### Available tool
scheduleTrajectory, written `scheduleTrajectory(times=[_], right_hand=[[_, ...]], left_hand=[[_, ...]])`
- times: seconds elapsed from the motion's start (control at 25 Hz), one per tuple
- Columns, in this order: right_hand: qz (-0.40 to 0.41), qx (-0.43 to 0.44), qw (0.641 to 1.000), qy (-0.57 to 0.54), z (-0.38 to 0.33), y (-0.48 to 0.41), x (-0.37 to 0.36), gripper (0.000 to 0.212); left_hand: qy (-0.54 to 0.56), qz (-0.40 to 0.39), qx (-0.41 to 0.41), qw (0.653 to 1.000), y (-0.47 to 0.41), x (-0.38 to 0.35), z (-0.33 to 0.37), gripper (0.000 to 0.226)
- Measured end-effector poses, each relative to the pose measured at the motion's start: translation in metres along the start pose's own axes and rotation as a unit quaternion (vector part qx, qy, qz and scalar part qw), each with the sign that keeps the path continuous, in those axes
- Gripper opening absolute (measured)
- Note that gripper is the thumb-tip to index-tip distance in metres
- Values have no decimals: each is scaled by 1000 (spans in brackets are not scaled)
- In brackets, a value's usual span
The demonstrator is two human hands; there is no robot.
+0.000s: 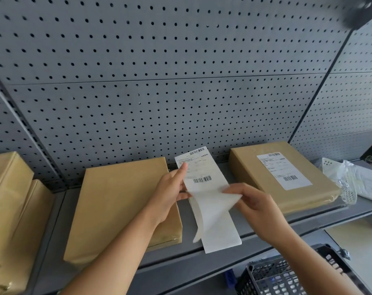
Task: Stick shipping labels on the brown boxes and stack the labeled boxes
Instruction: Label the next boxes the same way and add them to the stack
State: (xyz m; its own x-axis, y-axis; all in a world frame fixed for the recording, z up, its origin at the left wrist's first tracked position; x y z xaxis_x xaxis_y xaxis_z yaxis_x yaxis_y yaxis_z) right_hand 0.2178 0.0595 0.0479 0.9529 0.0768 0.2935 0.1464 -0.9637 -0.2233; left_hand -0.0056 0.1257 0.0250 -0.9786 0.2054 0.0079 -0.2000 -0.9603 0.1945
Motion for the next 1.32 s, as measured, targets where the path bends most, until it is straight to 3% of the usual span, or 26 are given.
scheduleTrajectory(times=[0.08, 0.2, 0.28, 0.48, 0.64, 0.76, 1.04, 1.2, 1.32], right_hand=[[-48, -21, 998, 18, 15, 8, 0, 33], [-121, -48, 989, 71, 28, 14, 1, 60], [-111, -37, 989, 92, 28, 10, 4, 67], [36, 37, 991, 119, 9, -25, 1, 42], [73, 109, 961, 243, -10, -59, -20, 29], [61, 161, 926, 336, -16, -77, -35, 32], [21, 150, 939, 310, -12, -85, -47, 19], [25, 164, 934, 317, -10, -80, -48, 15], [24, 174, 933, 313, -11, -78, -49, 16]], left_hand=[[16, 6, 11, 1000, -3, 3, 2, 30], [31, 44, 18, 998, -6, 7, 1, 26], [-1, 55, 5, 998, -6, 7, -1, 28], [-74, 37, -48, 995, 2, -1, 1, 36], [-79, 15, -61, 995, 5, -3, 1, 45], [-71, 1, -71, 995, 7, -4, 1, 45], [-13, -20, -61, 998, 10, 1, 2, 25], [65, 14, -24, 998, 0, 5, 3, 43], [79, 17, 0, 997, -5, 3, 5, 33]])
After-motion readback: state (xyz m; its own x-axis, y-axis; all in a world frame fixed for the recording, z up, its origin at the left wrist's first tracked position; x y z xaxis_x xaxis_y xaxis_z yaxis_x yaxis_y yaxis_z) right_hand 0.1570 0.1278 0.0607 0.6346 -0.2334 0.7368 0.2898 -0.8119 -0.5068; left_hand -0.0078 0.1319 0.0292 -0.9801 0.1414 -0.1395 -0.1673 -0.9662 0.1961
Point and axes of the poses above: each hand's wrist, its own y-axis away from the middle knuckle, its own x-axis out of the back of the hand, z = x × y, the point moved 2 cm from there along -y, towards the middle knuckle, and after that the axes turned 10 degrees about -y, right-handed, at the moved point
